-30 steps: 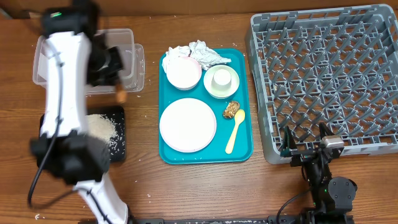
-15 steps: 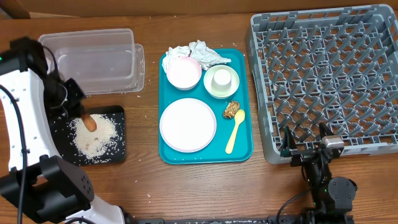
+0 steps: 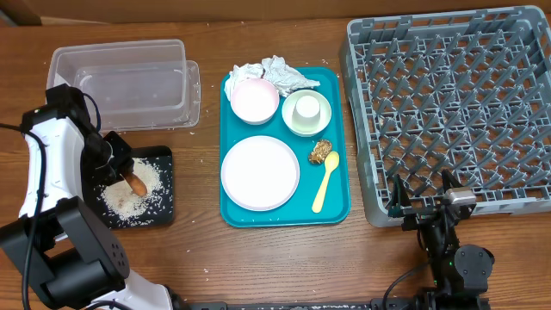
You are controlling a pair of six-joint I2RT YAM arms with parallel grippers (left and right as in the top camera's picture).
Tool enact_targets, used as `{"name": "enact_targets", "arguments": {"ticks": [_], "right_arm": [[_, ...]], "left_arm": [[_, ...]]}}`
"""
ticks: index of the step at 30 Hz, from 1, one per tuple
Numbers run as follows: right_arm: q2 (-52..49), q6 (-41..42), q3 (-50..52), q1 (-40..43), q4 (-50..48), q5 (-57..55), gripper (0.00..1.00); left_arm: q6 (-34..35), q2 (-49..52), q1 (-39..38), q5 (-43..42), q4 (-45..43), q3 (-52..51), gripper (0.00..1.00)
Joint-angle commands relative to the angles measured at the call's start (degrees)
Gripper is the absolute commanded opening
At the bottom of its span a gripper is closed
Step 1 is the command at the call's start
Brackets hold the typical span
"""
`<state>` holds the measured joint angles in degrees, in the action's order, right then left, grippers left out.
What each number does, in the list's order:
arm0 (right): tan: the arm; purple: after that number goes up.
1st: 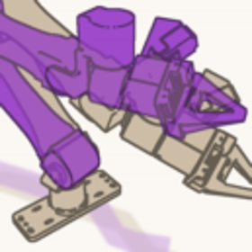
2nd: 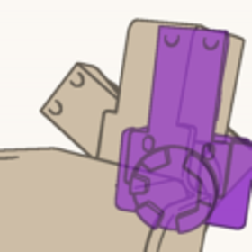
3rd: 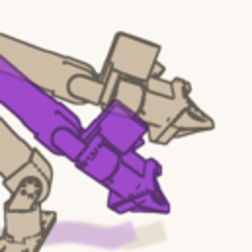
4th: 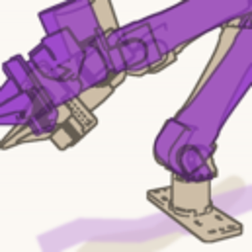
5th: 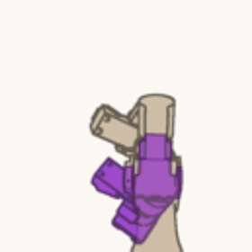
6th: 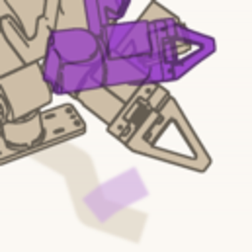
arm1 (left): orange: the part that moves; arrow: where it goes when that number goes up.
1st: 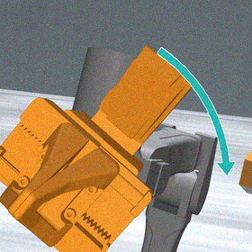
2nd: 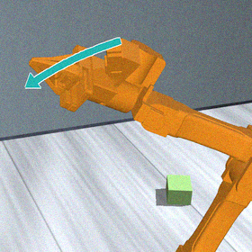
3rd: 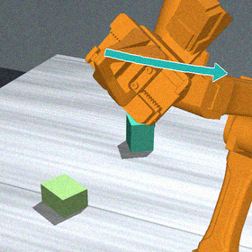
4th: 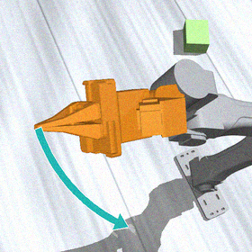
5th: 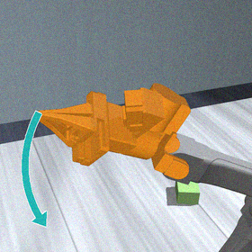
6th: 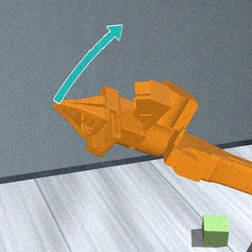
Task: Sort waste into correct bins and load items into the dishwasher
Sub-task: 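Open the left gripper to drop the stick onto the rice, then move the left gripper back to the brown food chunk by the spoon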
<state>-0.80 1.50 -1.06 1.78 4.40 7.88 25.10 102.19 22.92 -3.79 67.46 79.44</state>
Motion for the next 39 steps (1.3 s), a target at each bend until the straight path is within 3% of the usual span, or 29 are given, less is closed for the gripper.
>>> {"name": "enact_targets", "arguments": {"ticks": [1, 7, 15, 22, 26, 30, 32, 34, 39], "right_arm": [[0.6, 0.0, 0.6, 0.0, -0.3, -0.5, 1.00], [0.6, 0.0, 0.6, 0.0, -0.3, -0.5, 1.00], [0.6, 0.0, 0.6, 0.0, -0.3, -0.5, 1.00], [0.6, 0.0, 0.6, 0.0, -0.3, -0.5, 1.00], [0.6, 0.0, 0.6, 0.0, -0.3, -0.5, 1.00], [0.6, 0.0, 0.6, 0.0, -0.3, -0.5, 1.00], [0.6, 0.0, 0.6, 0.0, -0.3, -0.5, 1.00], [0.6, 0.0, 0.6, 0.0, -0.3, -0.5, 1.00], [0.5, 0.0, 0.6, 0.0, -0.3, -0.5, 1.00]], "left_arm": [[3.8, -0.2, 0.5, 6.4, -2.4, -2.6, 0.29], [5.5, -0.2, 1.1, 7.2, -5.5, -5.6, 0.32], [3.7, -0.5, 1.1, 5.6, -2.9, -3.6, 0.25], [-2.7, -3.8, -0.4, -7.6, 3.0, 6.1, 0.28], [-6.1, -7.7, -5.5, -18.6, 1.6, 8.2, 0.33], [-8.1, -10.5, -15.2, -19.6, -1.9, 8.2, 0.45], [-10.1, -10.4, -21.5, -19.4, -4.3, 8.1, 0.73], [-10.4, -9.6, -27.8, -17.6, -6.7, 8.0, 0.87], [-10.3, -5.6, -42.4, -13.0, -13.6, 8.0, 0.88]]}}
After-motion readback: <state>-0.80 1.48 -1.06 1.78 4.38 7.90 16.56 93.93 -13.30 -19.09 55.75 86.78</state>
